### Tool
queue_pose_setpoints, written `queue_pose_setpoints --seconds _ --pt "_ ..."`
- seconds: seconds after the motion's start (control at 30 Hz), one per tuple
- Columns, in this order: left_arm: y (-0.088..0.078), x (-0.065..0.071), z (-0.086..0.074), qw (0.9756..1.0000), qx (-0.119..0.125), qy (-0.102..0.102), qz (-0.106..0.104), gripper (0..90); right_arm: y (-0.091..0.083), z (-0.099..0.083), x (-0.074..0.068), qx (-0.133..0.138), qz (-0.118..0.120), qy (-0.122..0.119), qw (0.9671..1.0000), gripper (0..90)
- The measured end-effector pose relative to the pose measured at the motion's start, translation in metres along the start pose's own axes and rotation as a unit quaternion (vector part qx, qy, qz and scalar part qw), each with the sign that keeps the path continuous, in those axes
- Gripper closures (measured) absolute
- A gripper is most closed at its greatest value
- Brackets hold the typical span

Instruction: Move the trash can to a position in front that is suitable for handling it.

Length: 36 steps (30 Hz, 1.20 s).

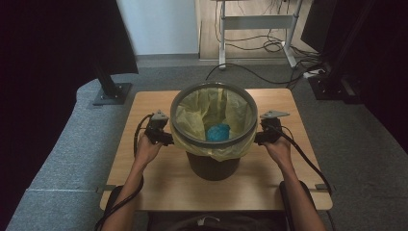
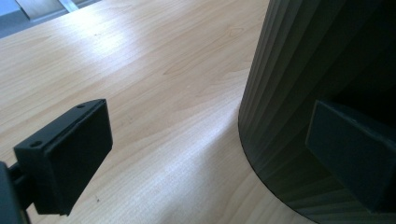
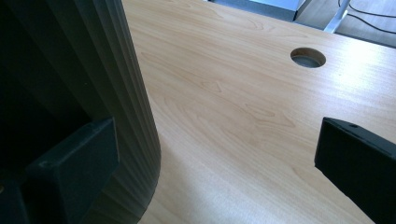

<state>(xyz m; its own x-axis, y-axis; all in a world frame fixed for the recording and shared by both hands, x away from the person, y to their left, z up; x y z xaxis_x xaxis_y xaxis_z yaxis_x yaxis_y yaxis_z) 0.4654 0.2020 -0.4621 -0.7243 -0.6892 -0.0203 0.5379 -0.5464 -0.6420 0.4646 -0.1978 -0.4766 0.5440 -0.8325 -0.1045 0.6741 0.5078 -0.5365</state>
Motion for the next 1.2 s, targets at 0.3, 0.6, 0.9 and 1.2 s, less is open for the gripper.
queue_pose_setpoints --seconds 0.3,0.6,0.9,1.2 --pt "-0.012 0.013 -0.011 1.0000 0.001 0.003 -0.005 0.0 -0.011 -0.009 -0.012 0.004 0.003 -0.010 0.9999 0.0" --pt "-0.021 0.022 -0.019 1.0000 0.004 0.008 -0.003 0.0 -0.020 -0.015 -0.022 0.007 0.003 -0.022 0.9997 0.3" --pt "-0.024 0.015 -0.035 0.9998 -0.014 0.009 0.007 0.0 -0.025 -0.024 -0.013 -0.016 -0.002 -0.035 0.9993 0.0" --pt "-0.016 -0.003 -0.071 0.9981 -0.056 -0.006 0.025 0.0 -0.030 -0.057 0.017 -0.043 -0.028 -0.006 0.9987 0.0"
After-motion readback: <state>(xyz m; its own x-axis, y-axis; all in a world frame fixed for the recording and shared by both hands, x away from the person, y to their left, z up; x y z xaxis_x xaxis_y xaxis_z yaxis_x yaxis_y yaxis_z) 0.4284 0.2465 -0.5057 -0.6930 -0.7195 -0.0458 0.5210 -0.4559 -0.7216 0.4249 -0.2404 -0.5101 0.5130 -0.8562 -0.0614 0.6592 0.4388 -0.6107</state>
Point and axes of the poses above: each handheld gripper's, and its own axes: y roughly forward along the jaws, z roughly out of its top, x roughly to its right, the point moved 2 cm from there along y, roughly forward along the jaws, and after that the axes turned 3 degrees about y, right-handed, at the moved point
